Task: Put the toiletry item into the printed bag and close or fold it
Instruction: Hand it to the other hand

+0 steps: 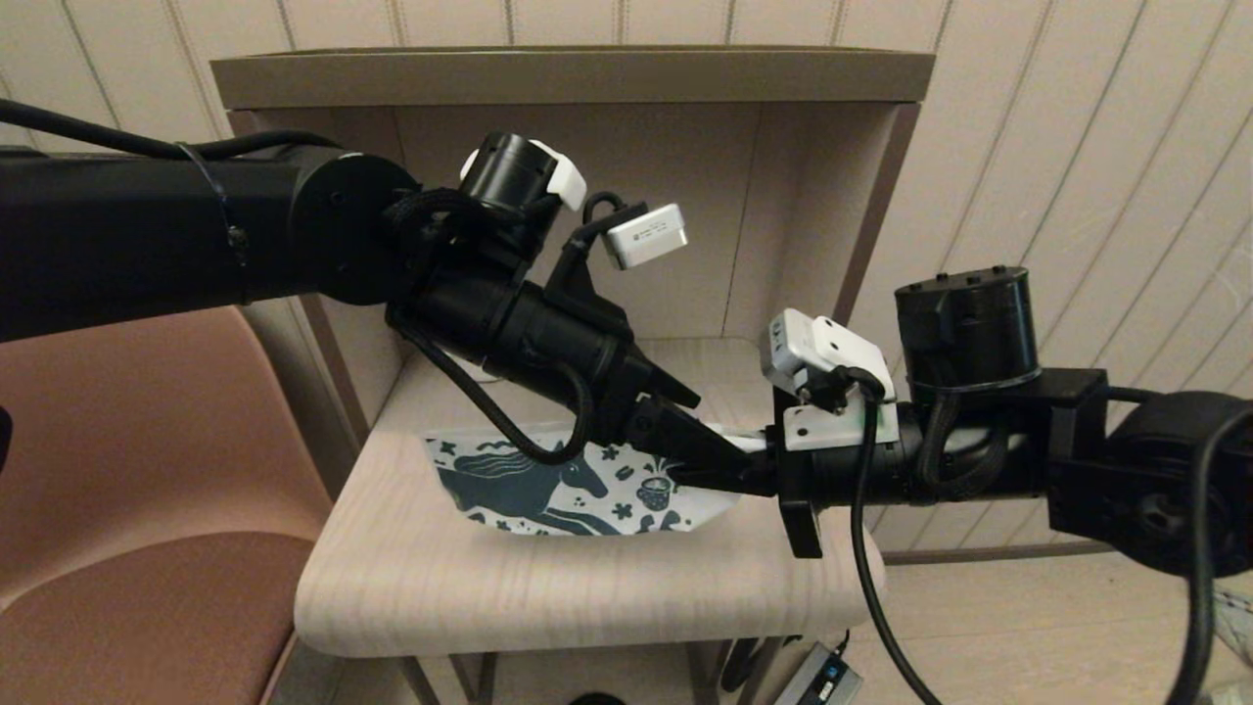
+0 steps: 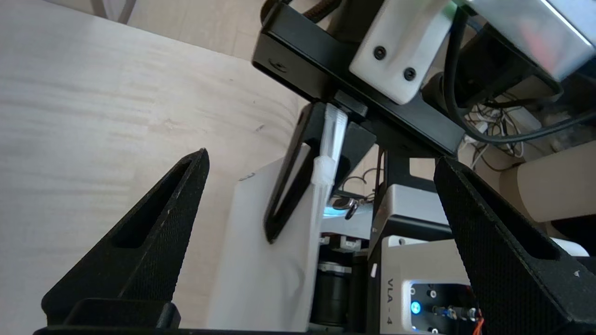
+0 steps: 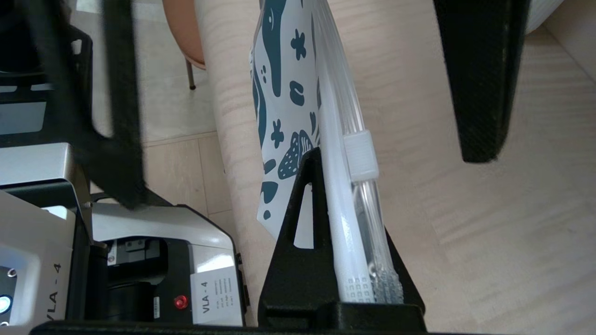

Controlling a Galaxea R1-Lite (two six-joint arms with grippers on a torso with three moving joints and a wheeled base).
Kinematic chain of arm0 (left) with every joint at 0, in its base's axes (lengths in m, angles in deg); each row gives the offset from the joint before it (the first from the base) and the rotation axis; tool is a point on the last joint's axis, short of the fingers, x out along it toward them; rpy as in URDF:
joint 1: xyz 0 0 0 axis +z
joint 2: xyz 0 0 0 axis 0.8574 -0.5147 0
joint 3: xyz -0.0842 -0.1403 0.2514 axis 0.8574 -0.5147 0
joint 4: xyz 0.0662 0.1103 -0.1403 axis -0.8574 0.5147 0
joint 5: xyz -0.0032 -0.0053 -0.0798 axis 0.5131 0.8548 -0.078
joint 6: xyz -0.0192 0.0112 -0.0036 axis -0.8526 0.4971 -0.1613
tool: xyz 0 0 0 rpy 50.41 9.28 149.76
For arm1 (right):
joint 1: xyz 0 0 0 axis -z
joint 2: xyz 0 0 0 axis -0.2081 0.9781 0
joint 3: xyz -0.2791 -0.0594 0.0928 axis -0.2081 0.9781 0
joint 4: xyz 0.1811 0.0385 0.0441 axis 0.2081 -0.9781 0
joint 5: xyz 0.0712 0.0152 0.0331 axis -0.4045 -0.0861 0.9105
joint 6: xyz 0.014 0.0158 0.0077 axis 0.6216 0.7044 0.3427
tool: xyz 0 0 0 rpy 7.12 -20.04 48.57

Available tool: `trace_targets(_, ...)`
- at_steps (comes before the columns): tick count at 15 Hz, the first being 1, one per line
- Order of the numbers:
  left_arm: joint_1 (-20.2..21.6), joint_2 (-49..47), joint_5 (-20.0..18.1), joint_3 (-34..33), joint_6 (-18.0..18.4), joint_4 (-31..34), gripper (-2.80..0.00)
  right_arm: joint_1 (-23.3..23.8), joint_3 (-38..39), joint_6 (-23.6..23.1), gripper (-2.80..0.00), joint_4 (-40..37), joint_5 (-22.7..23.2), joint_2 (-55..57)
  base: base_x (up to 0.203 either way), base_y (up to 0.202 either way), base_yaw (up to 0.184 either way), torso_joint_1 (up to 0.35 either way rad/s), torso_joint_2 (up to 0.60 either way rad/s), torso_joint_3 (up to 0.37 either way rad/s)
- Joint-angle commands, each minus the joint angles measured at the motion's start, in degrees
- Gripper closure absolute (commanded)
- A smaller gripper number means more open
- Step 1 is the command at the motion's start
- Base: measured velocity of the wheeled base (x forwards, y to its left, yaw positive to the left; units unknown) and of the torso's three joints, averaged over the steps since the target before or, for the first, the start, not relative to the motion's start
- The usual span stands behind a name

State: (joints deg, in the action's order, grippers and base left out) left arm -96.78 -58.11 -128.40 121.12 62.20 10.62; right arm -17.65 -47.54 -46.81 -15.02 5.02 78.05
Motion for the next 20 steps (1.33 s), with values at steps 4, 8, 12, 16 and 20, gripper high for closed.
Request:
trace_targets(4, 0.03, -0.53, -0.28, 0.19, 0.03, 0.07, -2.80, -0.14, -0.05, -0.15, 0.00, 0.14, 0.15, 0.12, 0.000, 0.000, 0.000, 0.000, 0.00, 0.000)
trace_targets(8, 1.52, 0.70, -0.49, -1.59, -0.24, 0.68, -2.80, -0.05, -0.22, -0.15, 0.00, 0.05, -0.64, -0.03, 0.000, 0.000, 0.000, 0.000, 0.00, 0.000)
trace_targets(12, 9.44, 5.83, -3.41, -11.09, 0.65, 0.07, -2.80, 1.96, -0.75, -0.15, 0.00, 0.05, -0.55, -1.15, 0.000, 0.000, 0.000, 0.000, 0.00, 0.000)
trace_targets(16, 13.66, 6.46, -3.93, -10.92, 2.59, -0.45, -2.80, 2.24, -0.74, -0.15, 0.00, -0.03, -0.55, -1.40, 0.000, 0.000, 0.000, 0.000, 0.00, 0.000)
trace_targets(20, 14.05, 5.89, -3.39, -9.66, 4.29, -0.42, -2.80, 2.33, -0.66, -0.15, 0.00, 0.05, -0.55, -1.40, 0.000, 0.000, 0.000, 0.000, 0.00, 0.000)
